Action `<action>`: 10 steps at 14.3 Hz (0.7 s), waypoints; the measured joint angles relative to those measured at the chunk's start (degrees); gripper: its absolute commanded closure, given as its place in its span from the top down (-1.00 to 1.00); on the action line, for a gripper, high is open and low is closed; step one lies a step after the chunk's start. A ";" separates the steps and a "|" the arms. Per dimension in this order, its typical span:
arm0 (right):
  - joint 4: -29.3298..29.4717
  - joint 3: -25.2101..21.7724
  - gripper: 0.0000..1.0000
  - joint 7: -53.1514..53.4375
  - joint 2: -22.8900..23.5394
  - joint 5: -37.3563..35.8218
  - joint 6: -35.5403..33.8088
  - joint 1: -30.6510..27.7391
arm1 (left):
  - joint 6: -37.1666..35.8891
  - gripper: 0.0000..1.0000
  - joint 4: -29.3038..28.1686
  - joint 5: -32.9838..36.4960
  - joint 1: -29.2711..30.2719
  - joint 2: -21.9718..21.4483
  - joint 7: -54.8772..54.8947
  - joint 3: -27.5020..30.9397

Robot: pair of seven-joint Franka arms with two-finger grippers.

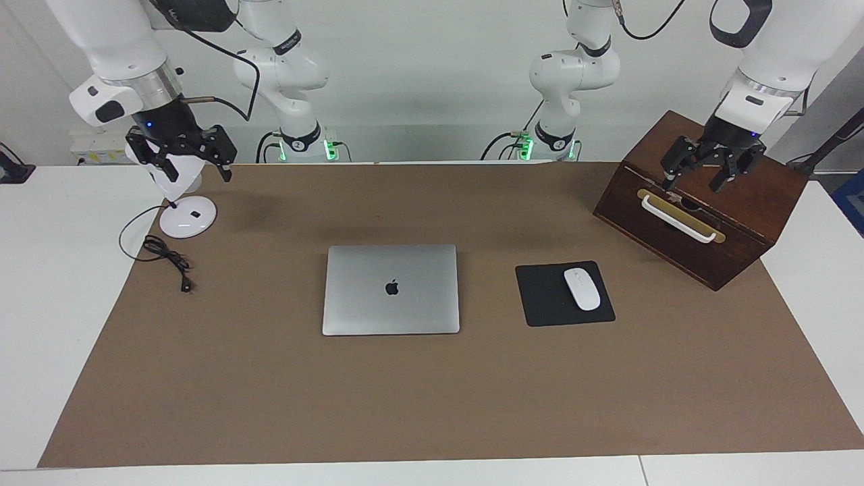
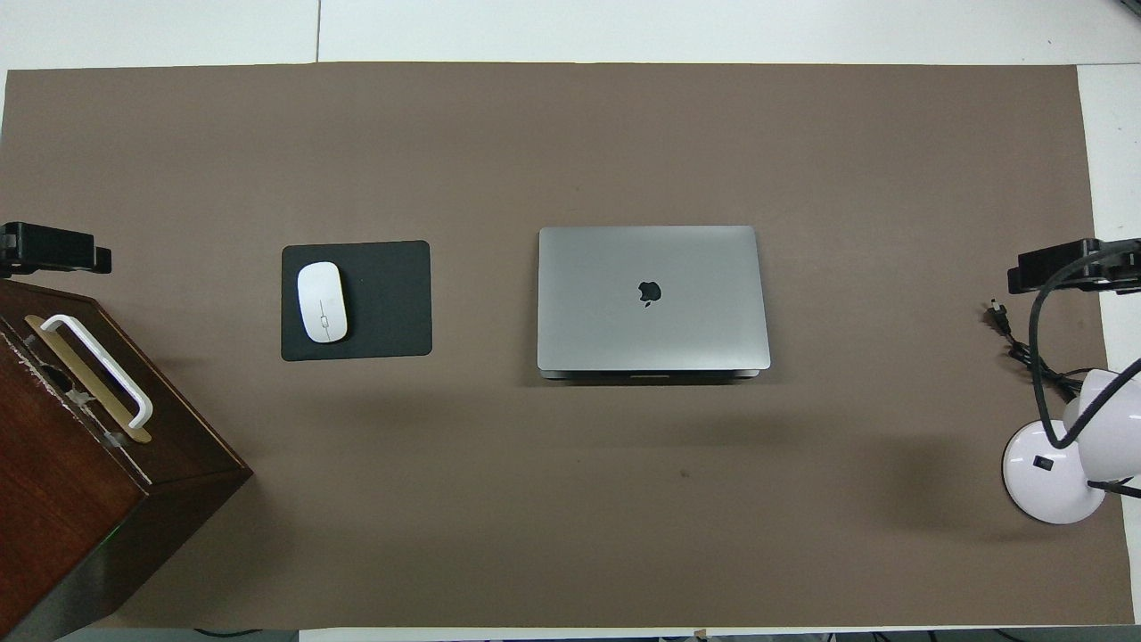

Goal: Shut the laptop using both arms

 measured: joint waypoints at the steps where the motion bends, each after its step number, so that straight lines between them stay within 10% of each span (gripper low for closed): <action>1: -0.05 -0.04 1.00 0.01 0.00 0.00 0.00 -0.04 | 0.00 1.00 0.01 0.23 0.14 0.38 0.00 0.00; 10: -0.10 -0.36 1.00 -3.95 0.00 0.00 0.03 -1.94 | -0.31 1.00 0.02 1.13 0.27 1.18 0.00 -0.09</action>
